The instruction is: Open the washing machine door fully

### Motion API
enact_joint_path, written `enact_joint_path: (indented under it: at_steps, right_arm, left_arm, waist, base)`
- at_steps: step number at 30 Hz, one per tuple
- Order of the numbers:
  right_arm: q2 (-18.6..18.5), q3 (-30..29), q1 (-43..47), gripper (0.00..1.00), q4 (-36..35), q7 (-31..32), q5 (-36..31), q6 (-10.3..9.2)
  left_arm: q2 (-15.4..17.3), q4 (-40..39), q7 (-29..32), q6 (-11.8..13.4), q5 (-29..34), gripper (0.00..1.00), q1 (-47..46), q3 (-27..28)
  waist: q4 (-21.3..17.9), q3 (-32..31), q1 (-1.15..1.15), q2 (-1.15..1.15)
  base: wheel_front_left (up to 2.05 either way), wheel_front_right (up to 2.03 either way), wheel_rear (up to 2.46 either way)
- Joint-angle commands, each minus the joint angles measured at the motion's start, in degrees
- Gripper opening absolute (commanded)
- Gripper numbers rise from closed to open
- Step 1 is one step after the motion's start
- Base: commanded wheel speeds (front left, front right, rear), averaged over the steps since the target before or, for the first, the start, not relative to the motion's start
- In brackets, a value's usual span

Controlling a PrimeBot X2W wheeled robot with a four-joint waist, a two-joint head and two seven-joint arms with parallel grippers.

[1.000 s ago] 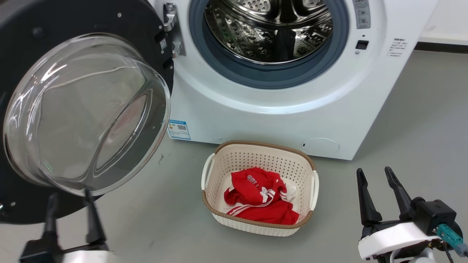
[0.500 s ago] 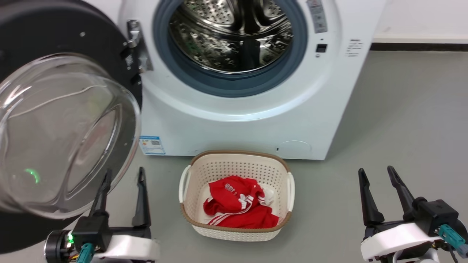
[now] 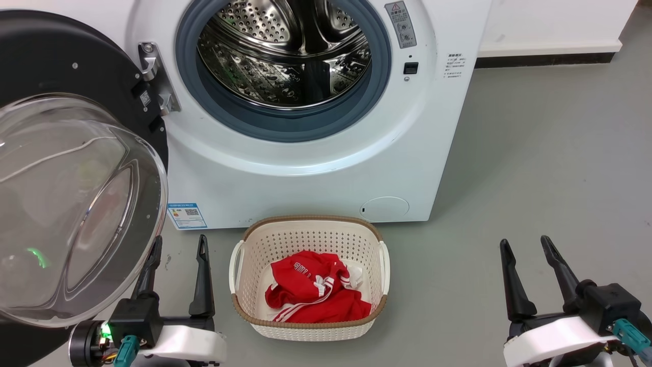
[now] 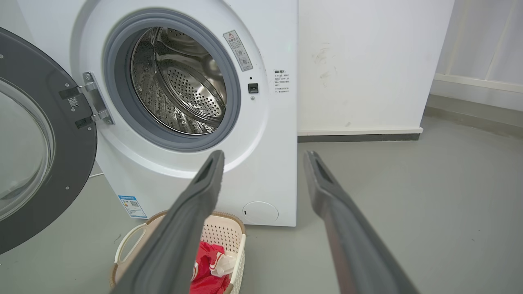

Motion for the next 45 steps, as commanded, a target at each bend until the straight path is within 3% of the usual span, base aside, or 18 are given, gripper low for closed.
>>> enact_joint_path:
  at_steps: [1,24,25,29,45]
  right_arm:
    - [0.1,0.1,0.5,1.00,-0.2,0.1,0.4,-0.02]
    - [0.1,0.9,-0.5,1.00,1.4,-0.8,1.4,-0.03]
    - [0.0,0.9,-0.2,0.00,1.3,-0.7,1.4,0.01]
    - [0.0,1.0,0.7,0.00,2.9,-0.5,2.2,0.01]
    - [-1.0,0.7,-1.3,0.00,4.6,2.1,21.1,0.01]
  left_arm:
    - [0.0,0.1,-0.1,0.2,0.1,1.00,0.2,0.1]
    - [0.0,0.2,-0.1,0.1,-0.7,1.00,-0.3,-0.7]
    - [0.0,0.2,0.0,0.2,-0.6,0.00,0.0,-0.6]
    - [-0.1,2.4,0.5,0.1,-1.4,0.00,0.6,-0.5]
    - [0.0,4.4,5.0,-1.4,-20.1,0.00,-1.1,0.8]
  waist:
    - [0.0,0.1,0.00,0.00]
    - [1.3,0.9,0.00,0.00]
    - [1.3,0.9,0.00,0.00]
    - [1.4,0.9,0.00,0.00]
    - [1.6,0.7,0.00,0.00]
  base:
    - [0.00,0.00,0.00]
    - [0.00,0.00,0.00]
    - [0.00,0.00,0.00]
    - [0.00,0.00,0.00]
    - [0.00,0.00,0.00]
